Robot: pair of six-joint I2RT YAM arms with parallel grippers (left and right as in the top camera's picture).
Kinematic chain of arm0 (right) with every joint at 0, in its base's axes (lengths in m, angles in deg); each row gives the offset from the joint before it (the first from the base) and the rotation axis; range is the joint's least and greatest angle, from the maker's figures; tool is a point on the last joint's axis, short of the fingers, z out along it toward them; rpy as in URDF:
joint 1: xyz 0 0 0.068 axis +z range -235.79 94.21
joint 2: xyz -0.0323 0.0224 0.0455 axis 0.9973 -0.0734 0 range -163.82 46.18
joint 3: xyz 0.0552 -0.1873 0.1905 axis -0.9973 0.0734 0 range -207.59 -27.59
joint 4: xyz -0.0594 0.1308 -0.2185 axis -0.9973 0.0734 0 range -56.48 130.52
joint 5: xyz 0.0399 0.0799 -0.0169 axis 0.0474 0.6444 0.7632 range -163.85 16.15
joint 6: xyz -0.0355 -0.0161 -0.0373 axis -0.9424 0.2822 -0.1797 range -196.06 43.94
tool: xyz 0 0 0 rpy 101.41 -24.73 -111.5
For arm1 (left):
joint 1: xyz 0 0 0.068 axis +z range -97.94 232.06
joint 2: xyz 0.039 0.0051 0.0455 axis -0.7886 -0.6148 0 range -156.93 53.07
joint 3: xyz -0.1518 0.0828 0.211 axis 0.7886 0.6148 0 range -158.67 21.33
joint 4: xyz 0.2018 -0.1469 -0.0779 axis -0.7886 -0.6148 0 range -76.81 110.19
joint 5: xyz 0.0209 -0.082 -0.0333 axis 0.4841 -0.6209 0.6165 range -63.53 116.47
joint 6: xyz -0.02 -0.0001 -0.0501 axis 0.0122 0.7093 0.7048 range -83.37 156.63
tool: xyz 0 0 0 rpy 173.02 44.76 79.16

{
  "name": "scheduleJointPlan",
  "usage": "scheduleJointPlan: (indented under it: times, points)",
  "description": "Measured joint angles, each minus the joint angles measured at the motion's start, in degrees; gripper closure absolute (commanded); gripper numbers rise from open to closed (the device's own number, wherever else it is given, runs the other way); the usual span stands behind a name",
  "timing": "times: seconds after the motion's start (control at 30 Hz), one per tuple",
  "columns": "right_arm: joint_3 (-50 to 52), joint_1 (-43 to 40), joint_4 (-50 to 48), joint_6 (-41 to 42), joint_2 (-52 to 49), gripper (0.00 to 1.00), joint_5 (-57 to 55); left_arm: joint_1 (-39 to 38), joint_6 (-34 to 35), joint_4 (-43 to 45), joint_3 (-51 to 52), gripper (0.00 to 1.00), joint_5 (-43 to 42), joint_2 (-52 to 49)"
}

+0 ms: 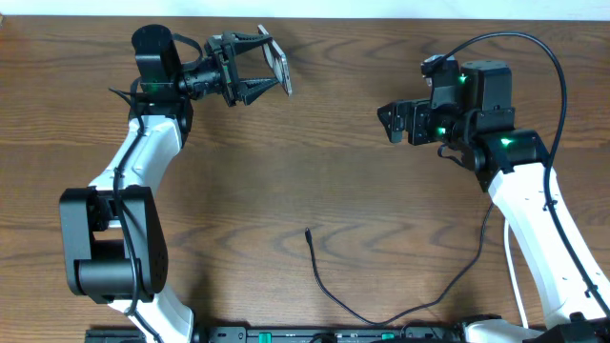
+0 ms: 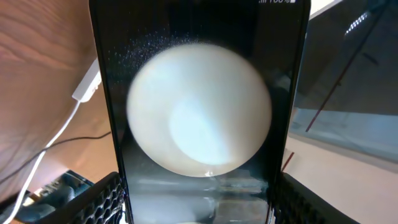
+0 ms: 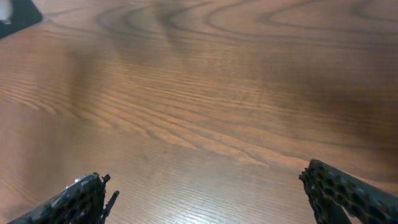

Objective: Plug charger to phone and switch on socket
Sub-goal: 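Raise the right gripper off the table toward the center, then hold the phone up with the left gripper, right gripper hovering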

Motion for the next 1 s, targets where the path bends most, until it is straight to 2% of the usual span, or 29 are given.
scheduleJointPlan:
  times: [0.3, 1.0]
  points:
    - [0.0, 0.04, 0.0, 0.0, 0.0, 0.01, -1.07, 0.0, 2.97, 0.09, 0.0, 0.93, -0.76, 0.0]
    - [0.0, 0.04, 0.0, 0.0, 0.0, 0.01, -1.22, 0.0, 3.19, 0.09, 0.0, 0.93, -0.81, 0.0]
